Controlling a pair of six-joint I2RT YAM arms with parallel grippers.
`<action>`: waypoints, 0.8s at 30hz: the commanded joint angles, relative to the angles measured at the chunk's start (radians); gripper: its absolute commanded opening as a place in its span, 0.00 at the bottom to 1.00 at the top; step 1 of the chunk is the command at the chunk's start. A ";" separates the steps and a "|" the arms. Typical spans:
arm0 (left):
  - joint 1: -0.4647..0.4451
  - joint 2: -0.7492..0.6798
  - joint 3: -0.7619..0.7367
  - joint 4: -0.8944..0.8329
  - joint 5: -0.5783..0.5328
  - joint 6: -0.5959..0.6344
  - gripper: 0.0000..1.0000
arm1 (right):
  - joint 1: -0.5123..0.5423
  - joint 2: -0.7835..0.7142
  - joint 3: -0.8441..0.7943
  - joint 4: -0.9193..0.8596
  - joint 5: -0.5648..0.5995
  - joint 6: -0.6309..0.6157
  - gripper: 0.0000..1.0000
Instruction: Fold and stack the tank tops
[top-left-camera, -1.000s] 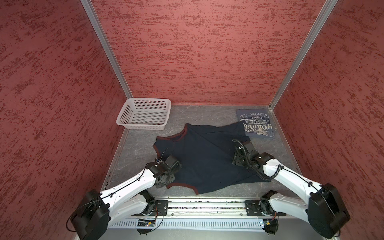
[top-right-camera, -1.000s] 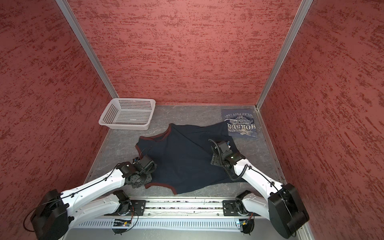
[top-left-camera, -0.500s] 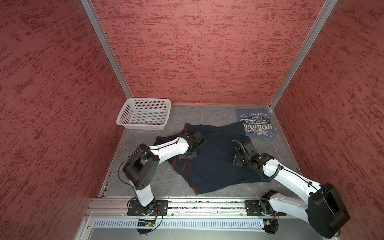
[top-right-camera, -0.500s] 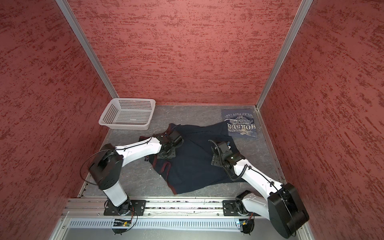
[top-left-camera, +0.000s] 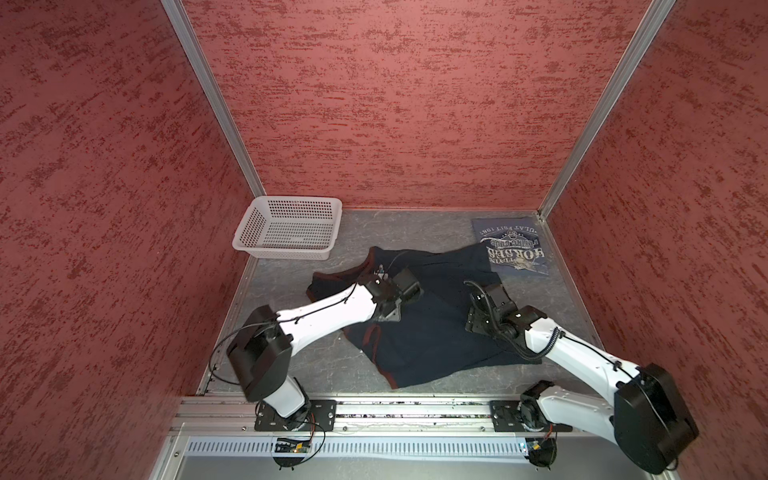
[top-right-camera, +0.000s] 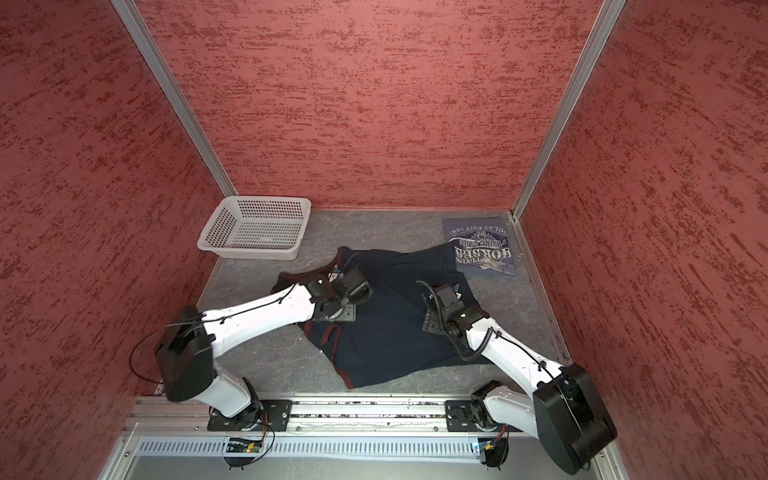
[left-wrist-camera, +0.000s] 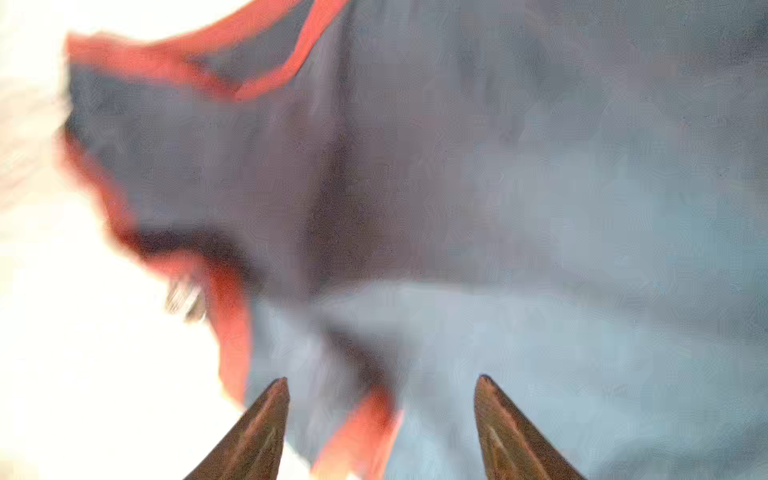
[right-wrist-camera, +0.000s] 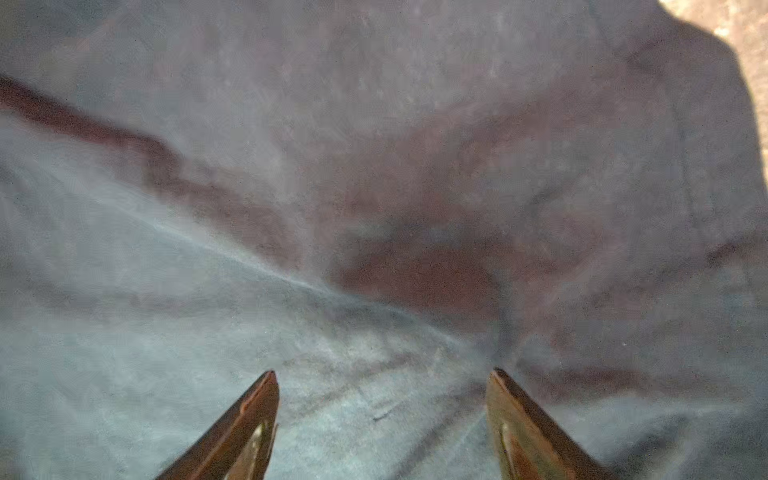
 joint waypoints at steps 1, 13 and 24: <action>-0.126 -0.054 -0.075 -0.265 -0.096 -0.247 0.71 | 0.006 0.012 0.006 0.006 0.026 0.001 0.80; -0.142 0.074 -0.128 -0.109 -0.076 -0.267 0.68 | 0.005 -0.008 -0.015 0.020 0.018 0.005 0.80; -0.102 0.125 -0.129 -0.153 -0.135 -0.295 0.49 | 0.006 -0.019 -0.033 0.028 0.020 0.008 0.80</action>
